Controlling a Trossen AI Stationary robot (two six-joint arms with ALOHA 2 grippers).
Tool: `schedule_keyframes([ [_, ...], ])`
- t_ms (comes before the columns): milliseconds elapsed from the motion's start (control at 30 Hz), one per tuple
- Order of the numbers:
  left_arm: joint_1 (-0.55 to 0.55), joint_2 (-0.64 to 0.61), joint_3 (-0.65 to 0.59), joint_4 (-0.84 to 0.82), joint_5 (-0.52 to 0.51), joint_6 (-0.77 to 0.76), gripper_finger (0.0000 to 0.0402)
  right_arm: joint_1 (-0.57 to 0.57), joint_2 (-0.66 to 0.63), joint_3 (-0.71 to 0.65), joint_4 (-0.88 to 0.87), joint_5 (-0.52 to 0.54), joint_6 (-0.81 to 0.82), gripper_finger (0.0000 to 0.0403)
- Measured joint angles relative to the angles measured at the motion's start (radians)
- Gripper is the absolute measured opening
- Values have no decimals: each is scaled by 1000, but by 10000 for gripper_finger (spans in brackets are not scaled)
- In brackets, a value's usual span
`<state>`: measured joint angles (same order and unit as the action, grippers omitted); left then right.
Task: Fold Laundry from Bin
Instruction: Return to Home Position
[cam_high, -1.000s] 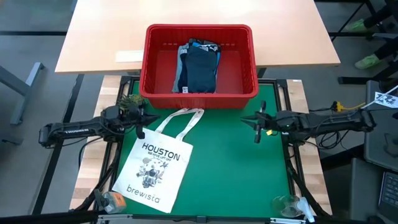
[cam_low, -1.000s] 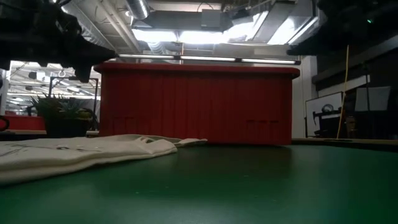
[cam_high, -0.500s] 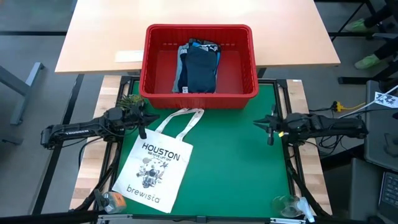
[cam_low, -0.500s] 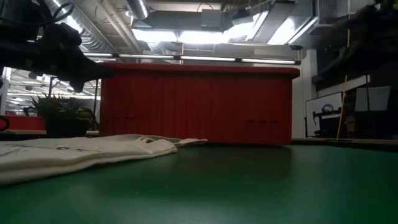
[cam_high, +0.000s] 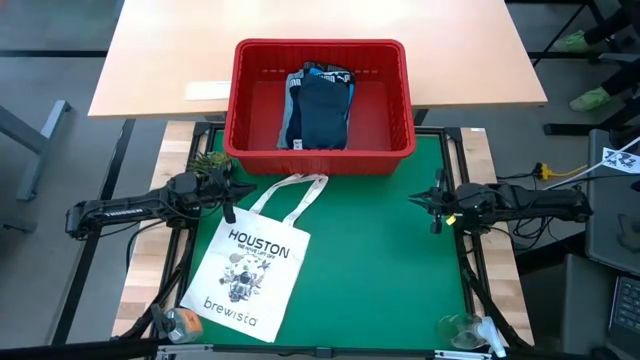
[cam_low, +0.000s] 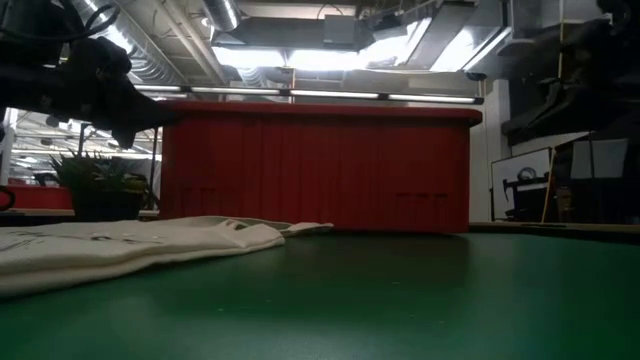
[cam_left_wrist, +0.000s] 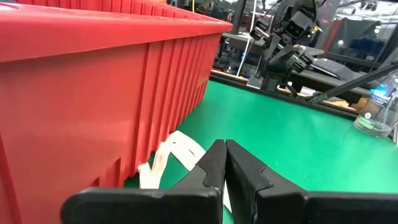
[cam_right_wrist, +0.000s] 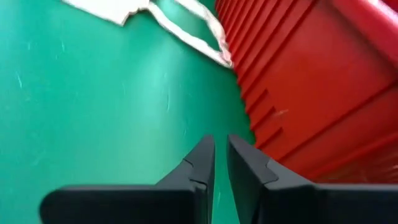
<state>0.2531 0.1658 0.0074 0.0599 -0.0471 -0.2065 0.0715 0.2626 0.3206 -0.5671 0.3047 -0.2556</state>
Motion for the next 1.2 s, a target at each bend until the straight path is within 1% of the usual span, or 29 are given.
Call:
schedule_keyframes([
  [67,0,0,0,0,0,0,4,0,0,0,29,-2,-4,44],
  [167,0,0,0,0,0,0,4,0,0,-31,133,-35,-49,44],
  [267,0,-5,0,0,0,0,4,0,-1,-94,286,-97,-119,44],
  [367,-5,-21,0,-1,-1,0,4,0,-1,-172,432,-131,-149,44],
  [467,-30,-67,0,-2,0,0,4,0,-1,-246,520,-141,-151,44],
  [567,-61,-145,0,1,1,0,4,0,-2,-307,609,-166,-145,44],
  [600,-70,-166,0,1,4,0,4,0,-1,-313,619,-177,-144,44],
  [733,-87,-163,1,54,9,0,4,0,1,-313,612,-198,-191,44],
  [833,-94,-163,1,42,14,0,4,0,1,-312,609,-196,-222,44],
  [1200,-93,-163,1,46,11,0,4,0,5,-312,605,-194,-247,44],
])
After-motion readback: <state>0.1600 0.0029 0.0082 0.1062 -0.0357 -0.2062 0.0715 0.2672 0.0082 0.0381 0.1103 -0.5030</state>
